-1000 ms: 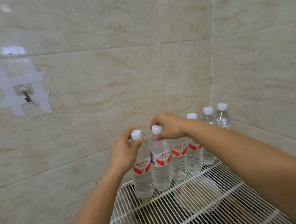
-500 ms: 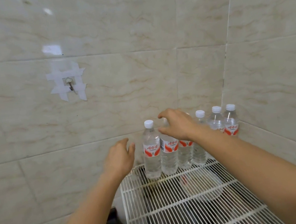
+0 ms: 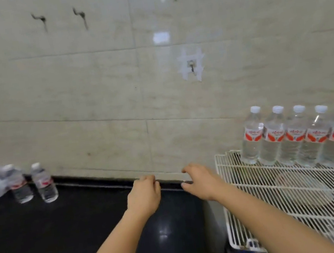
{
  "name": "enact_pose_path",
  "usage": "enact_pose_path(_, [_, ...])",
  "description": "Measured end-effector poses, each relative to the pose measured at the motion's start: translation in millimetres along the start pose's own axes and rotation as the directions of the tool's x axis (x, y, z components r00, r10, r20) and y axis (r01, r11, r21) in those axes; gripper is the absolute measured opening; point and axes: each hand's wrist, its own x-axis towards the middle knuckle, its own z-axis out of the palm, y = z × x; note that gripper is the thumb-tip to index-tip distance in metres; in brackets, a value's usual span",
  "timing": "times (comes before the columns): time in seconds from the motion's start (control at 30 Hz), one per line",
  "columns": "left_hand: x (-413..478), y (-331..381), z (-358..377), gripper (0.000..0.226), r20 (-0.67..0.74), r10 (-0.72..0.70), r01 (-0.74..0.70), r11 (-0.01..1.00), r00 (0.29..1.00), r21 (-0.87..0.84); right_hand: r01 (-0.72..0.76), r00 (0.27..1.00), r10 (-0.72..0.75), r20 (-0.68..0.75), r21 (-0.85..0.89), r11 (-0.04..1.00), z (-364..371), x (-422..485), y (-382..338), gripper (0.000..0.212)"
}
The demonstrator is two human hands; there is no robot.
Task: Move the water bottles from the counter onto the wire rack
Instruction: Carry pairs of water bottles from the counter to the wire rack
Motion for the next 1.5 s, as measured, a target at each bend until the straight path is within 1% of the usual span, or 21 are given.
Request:
enact_pose_path(0.1, [-22,-63,-24,0.034,-0.019,-0.075,0.076,0.997,0.997,0.021,0.052,0.996,-0.052,0.067,0.006,0.999,33,9,-59,0.049])
enact_pose_path(0.23, [-39,-152,-66,0.035,-0.067,-0.148,0.152,0.986,0.987,0.063,0.136,0.988,-0.137,0.077,0.022,0.99,65,37,-150,0.054])
enact_pose_path(0.37, [-57,-265,-110,0.034,-0.094,-0.205,0.216,0.968,0.974,0.124,0.144,0.981,-0.155,0.112,0.1,0.984,115,70,-260,0.056])
enact_pose_path(0.43, [-67,-312,-123,0.037,-0.059,-0.261,0.267,0.949,0.964,0.165,0.135,0.974,-0.157,0.163,0.138,0.981,138,81,-303,0.057])
enact_pose_path(0.53, [-86,-388,-150,0.043,0.001,-0.36,0.352,0.912,0.933,0.21,0.14,0.959,-0.171,0.225,0.148,0.979,175,97,-373,0.058])
enact_pose_path(0.63, [-94,-454,-172,0.044,0.0,-0.441,0.43,0.876,0.898,0.219,0.15,0.947,-0.186,0.261,0.151,0.977,201,114,-430,0.059])
enact_pose_path(0.7, [-93,-490,-183,0.044,-0.015,-0.466,0.458,0.863,0.885,0.213,0.158,0.94,-0.192,0.282,0.138,0.978,216,130,-461,0.058])
enact_pose_path(0.87, [-76,-566,-197,0.05,-0.042,-0.529,0.529,0.838,0.848,0.134,0.195,0.921,-0.22,0.321,0.109,0.975,252,181,-525,0.059])
enact_pose_path(1.03, [-44,-644,-209,0.051,-0.081,-0.576,0.582,0.807,0.813,0.098,0.259,0.897,-0.283,0.338,0.115,0.959,293,249,-589,0.061])
enact_pose_path(1.27, [24,-764,-220,0.045,-0.119,-0.654,0.655,0.754,0.747,-0.035,0.276,0.872,-0.315,0.375,0.155,0.948,360,364,-665,0.061])
enact_pose_path(1.37, [48,-807,-222,0.042,-0.139,-0.656,0.645,0.755,0.742,-0.119,0.238,0.893,-0.297,0.339,0.205,0.949,381,410,-688,0.06])
enact_pose_path(1.43, [62,-827,-223,0.043,-0.187,-0.648,0.62,0.761,0.738,-0.19,0.188,0.922,-0.258,0.289,0.248,0.95,393,433,-699,0.062])
enact_pose_path(1.5, [74,-840,-224,0.05,-0.248,-0.664,0.603,0.746,0.705,-0.282,0.145,0.946,-0.225,0.234,0.314,0.938,401,451,-706,0.065])
